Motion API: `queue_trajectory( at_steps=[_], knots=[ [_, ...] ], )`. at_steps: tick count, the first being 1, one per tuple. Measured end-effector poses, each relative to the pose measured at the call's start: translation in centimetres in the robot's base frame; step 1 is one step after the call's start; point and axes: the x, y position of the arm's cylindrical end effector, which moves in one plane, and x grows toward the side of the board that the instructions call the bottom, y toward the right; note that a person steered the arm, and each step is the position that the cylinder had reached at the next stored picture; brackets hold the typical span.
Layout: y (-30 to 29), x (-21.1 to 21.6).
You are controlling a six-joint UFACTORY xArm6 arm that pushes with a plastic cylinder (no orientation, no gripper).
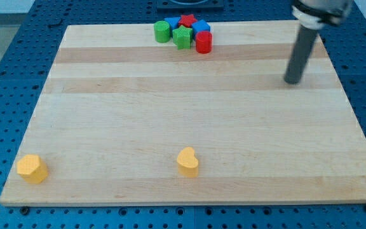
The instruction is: Point your arm to bottom right
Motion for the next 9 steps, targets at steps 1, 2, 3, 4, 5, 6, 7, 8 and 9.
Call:
queue_trajectory(
  at_steps=[1,2,3,4,5,6,7,8,9],
  knots=[
    [2.7,5.5],
    [2.9,7.8],
    [2.9,8.9],
    [2.9,8.9],
    [2.9,8.9],
    [2.9,9.3],
    [4.3,10.3],
    [7.2,13.6],
    [9.5,18.2]
  ],
)
